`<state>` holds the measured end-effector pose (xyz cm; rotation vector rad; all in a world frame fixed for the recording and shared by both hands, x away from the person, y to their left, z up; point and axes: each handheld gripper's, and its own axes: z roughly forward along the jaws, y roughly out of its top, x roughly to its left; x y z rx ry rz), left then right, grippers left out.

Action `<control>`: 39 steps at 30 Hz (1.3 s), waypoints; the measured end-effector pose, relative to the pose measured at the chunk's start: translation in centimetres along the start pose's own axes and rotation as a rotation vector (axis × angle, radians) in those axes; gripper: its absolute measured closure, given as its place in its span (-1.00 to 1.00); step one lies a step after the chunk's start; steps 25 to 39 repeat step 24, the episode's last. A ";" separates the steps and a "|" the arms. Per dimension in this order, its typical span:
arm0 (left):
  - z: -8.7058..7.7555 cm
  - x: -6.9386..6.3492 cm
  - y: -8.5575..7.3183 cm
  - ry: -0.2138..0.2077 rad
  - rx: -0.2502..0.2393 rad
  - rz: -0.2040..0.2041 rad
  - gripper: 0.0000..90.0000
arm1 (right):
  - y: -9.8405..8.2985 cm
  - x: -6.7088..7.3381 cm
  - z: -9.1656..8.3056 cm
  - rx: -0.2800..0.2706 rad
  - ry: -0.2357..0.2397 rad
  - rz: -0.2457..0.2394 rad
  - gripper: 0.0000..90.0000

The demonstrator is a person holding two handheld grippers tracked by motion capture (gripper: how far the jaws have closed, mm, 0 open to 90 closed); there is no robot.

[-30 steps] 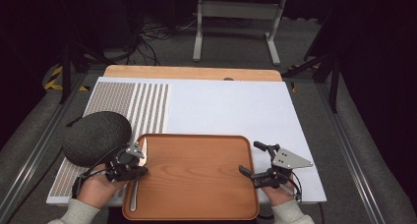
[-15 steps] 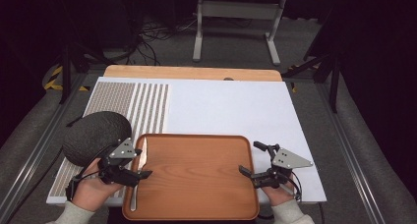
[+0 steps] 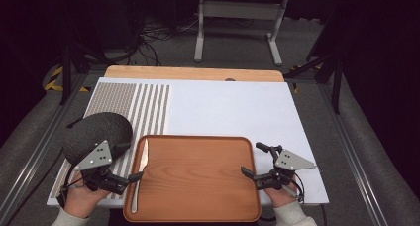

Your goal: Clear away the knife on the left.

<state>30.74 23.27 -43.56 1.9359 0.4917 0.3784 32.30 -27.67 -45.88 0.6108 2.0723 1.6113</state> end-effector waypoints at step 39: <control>-1.1 0.4 -4.8 0.084 -0.191 -0.038 -1.00 | 0.0 -0.2 -0.2 -0.013 -0.001 0.013 -0.92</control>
